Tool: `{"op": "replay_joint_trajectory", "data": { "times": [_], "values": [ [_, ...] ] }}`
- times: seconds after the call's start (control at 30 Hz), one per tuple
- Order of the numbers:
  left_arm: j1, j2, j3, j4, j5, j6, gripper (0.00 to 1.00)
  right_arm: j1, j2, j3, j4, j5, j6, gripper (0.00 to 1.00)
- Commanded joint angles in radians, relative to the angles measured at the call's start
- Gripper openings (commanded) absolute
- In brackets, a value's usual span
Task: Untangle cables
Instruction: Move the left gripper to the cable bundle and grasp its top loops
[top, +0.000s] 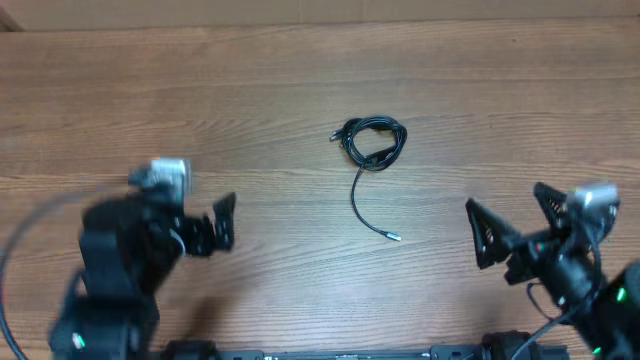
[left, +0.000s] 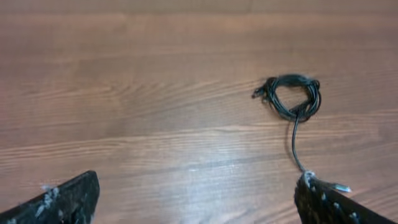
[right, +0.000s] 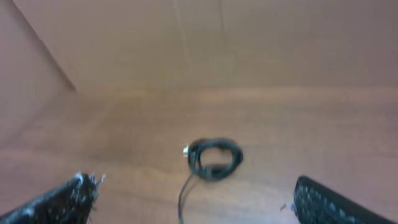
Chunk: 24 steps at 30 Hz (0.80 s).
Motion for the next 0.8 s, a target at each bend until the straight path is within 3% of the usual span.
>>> {"op": "replay_joint_trajectory", "data": {
  "times": [0.0, 0.13, 0.27, 0.5, 0.63, 0.7, 0.77],
  "values": [
    [-0.024, 0.168, 0.215, -0.075, -0.032, 0.023, 1.0, 0.004, 0.161, 0.169, -0.116, -0.009, -0.044, 1.0],
    [-0.109, 0.353, 0.423, -0.143, -0.118, 0.027, 1.0, 0.004, 0.36, 0.356, -0.304, -0.01, -0.064, 1.0],
    [-0.25, 0.521, 0.556, -0.149, -0.134, 0.111, 1.0, 0.004, 0.532, 0.484, -0.455, -0.009, -0.107, 1.0],
    [-0.448, 0.768, 0.584, -0.076, 0.173, 0.1, 1.0, 0.004, 0.762, 0.513, -0.518, -0.019, -0.111, 1.0],
    [-0.486, 0.908, 0.583, -0.043, 0.183, 0.095, 1.0, 0.004, 0.853, 0.513, -0.534, -0.038, -0.111, 1.0],
    [-0.487, 0.974, 0.583, -0.029, 0.13, -0.007, 0.82, 0.004, 0.887, 0.513, -0.542, -0.038, -0.113, 1.0],
    [-0.478, 1.055, 0.583, -0.013, -0.004, -0.259, 0.71, 0.003, 0.918, 0.513, -0.539, -0.038, -0.111, 1.0]
  ]
}}
